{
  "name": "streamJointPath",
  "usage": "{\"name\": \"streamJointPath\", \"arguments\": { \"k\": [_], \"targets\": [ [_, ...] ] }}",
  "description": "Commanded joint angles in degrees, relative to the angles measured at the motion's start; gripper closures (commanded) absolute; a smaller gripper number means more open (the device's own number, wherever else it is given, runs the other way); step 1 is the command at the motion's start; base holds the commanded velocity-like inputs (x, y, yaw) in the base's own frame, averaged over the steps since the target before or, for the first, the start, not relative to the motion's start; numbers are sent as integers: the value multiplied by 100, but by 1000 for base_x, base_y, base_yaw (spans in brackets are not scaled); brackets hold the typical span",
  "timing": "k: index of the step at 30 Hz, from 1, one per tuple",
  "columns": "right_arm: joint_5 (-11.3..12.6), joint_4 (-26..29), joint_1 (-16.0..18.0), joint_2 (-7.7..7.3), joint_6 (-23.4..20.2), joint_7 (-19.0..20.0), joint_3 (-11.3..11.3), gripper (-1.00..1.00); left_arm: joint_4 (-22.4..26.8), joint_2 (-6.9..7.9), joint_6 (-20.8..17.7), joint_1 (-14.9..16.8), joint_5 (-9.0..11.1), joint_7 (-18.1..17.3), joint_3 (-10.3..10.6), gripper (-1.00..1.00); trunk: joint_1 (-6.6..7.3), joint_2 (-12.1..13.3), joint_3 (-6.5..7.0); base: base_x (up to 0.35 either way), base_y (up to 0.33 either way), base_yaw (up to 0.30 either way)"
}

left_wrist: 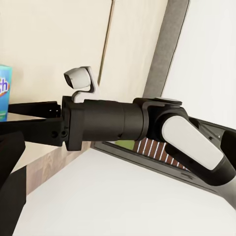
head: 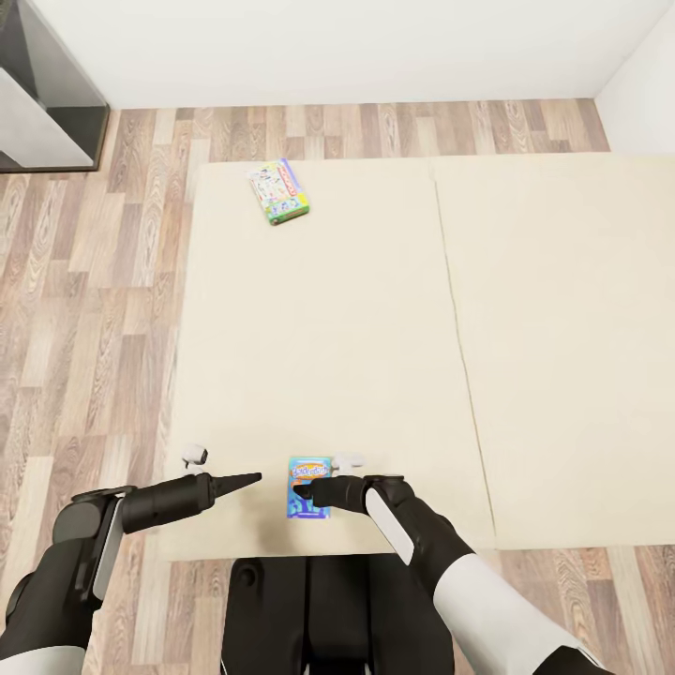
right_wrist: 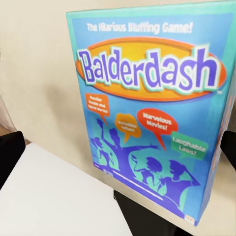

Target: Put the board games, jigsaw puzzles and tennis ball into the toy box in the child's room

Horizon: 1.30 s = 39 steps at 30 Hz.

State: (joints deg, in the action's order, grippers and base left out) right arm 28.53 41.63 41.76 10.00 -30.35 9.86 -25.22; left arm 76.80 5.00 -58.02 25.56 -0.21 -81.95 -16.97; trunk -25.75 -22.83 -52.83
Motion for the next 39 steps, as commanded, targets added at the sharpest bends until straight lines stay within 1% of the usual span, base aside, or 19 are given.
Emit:
{"name": "streamJointPath", "arguments": {
  "k": [1, 10, 39],
  "targets": [
    [4, 3, 4, 0, -23, 7, 0, -100, 1, 1, -60, 1, -4, -23, -1, -100, -3, -9, -5, 0, 18, 0],
    [4, 3, 1, 0, -23, 7, 0, -100, 1, 1, -60, 1, -5, -23, -4, -100, -3, -9, -5, 0, 95, 0],
    [4, 3, -1, 0, 49, 7, 0, -100, 1, 1, -60, 1, -14, -23, 0, -100, -3, -9, -5, 0, 20, 0]
  ]
}}
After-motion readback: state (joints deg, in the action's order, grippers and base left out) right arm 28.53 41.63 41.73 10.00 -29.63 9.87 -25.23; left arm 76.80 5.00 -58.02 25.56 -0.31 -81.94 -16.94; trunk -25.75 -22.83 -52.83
